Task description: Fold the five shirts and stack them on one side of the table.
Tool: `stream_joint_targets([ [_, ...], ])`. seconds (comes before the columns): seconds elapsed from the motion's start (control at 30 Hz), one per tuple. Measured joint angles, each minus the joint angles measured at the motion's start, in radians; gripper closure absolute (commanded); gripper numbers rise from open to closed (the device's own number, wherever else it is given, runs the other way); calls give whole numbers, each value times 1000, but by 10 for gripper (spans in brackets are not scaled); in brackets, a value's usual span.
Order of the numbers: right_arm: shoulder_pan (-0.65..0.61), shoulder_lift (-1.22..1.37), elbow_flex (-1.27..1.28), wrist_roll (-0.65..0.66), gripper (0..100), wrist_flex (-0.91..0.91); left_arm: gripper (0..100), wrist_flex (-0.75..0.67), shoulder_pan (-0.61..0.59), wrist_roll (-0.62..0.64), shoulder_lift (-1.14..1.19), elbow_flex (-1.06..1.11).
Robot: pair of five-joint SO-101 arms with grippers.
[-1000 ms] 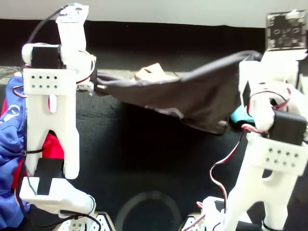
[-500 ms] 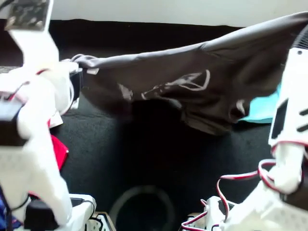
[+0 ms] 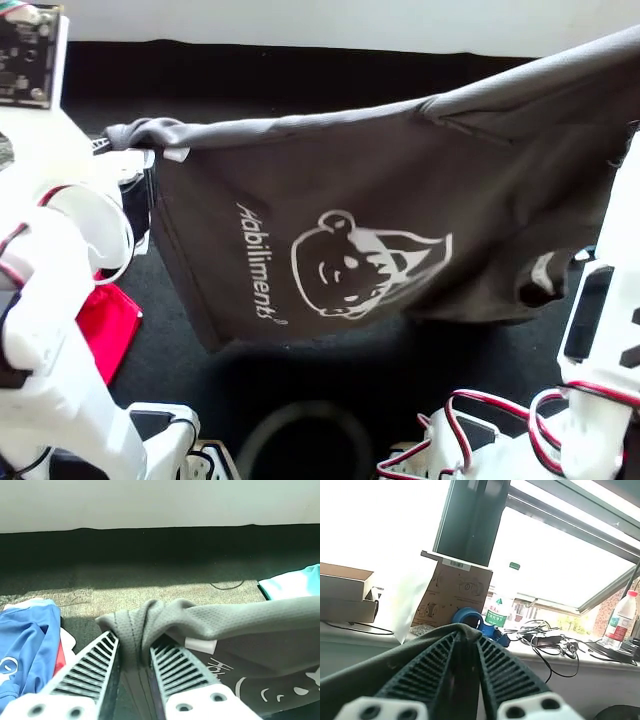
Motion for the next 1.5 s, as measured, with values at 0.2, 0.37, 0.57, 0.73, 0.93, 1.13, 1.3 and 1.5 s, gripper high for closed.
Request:
stream_joint_targets([
  [0.2,0,-75,-29,0,993,31,991,0,-17,0,0,-72],
  [0.37,0,-104,-31,0,993,43,991,0,-64,0,-9,-132],
  [0.57,0,-107,-38,0,993,43,991,0,-94,0,-48,-140],
  [0.73,0,-123,-40,0,993,46,991,0,-95,0,-160,-135],
  [0.93,0,-196,-46,-41,993,46,991,0,-95,0,-259,25],
  [1.13,0,-190,-41,-52,993,46,991,0,-95,0,-290,107],
  [1.3,0,-121,-48,-52,993,46,991,0,-95,0,-261,173],
  [1.5,-57,126,-40,-52,993,69,991,-57,-94,0,-78,305],
])
